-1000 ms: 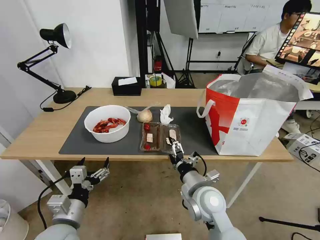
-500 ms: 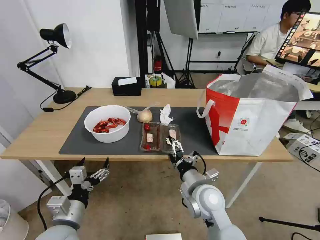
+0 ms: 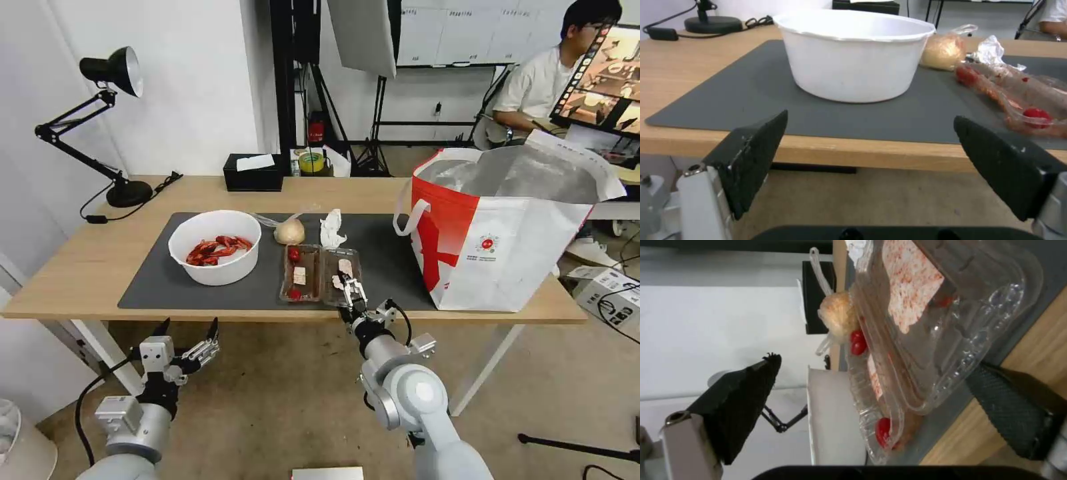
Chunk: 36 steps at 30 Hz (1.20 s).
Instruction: Pick up the trash from the table and place it into the takeout bag.
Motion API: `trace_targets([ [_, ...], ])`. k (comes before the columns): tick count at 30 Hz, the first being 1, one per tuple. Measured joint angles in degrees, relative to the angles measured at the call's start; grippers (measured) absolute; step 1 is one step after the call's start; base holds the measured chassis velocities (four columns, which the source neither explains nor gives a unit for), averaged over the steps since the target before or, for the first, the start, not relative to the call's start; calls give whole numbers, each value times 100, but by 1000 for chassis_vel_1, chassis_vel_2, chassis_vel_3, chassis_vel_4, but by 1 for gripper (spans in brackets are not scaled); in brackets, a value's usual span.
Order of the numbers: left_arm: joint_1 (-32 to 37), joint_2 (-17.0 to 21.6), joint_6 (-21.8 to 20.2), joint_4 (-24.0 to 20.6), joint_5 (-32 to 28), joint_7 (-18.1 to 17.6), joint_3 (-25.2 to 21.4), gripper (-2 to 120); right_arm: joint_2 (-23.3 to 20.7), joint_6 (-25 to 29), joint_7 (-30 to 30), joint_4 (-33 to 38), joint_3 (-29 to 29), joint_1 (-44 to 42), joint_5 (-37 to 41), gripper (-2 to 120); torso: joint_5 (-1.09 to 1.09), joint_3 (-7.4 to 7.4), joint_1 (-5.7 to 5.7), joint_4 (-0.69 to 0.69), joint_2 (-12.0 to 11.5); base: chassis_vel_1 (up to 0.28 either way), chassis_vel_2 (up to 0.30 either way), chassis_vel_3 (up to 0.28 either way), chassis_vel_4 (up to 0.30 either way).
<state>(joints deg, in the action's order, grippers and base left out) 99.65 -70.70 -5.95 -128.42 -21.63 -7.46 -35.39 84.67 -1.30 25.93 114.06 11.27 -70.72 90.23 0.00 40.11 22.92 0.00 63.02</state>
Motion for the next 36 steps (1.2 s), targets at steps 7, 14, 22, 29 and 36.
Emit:
trace_targets([
  [7, 45, -10, 44, 0, 1, 6, -22, 100, 7, -4, -18, 24, 5, 75, -97, 100, 0, 0, 0, 0, 0, 0, 0, 0, 0],
  [14, 69, -24, 65, -12, 7, 8, -27, 100, -16, -43, -43, 195, 23, 160, -202, 100, 0, 0, 0, 0, 0, 0, 0, 0, 0],
  [22, 87, -29, 83, -17, 17, 8, -36, 100, -171, -138, -40, 302, 35, 317, -185, 100, 0, 0, 0, 0, 0, 0, 0, 0, 0],
  [29, 121, -68, 91, -47, 35, 8, -60, 100, -300, -311, -18, 319, -14, 552, -54, 100, 0, 0, 0, 0, 0, 0, 0, 0, 0],
  [36, 156, -115, 129, -65, 54, 10, -97, 100, -301, -452, 20, 268, -107, 728, -13, 100, 0, 0, 0, 0, 0, 0, 0, 0, 0],
])
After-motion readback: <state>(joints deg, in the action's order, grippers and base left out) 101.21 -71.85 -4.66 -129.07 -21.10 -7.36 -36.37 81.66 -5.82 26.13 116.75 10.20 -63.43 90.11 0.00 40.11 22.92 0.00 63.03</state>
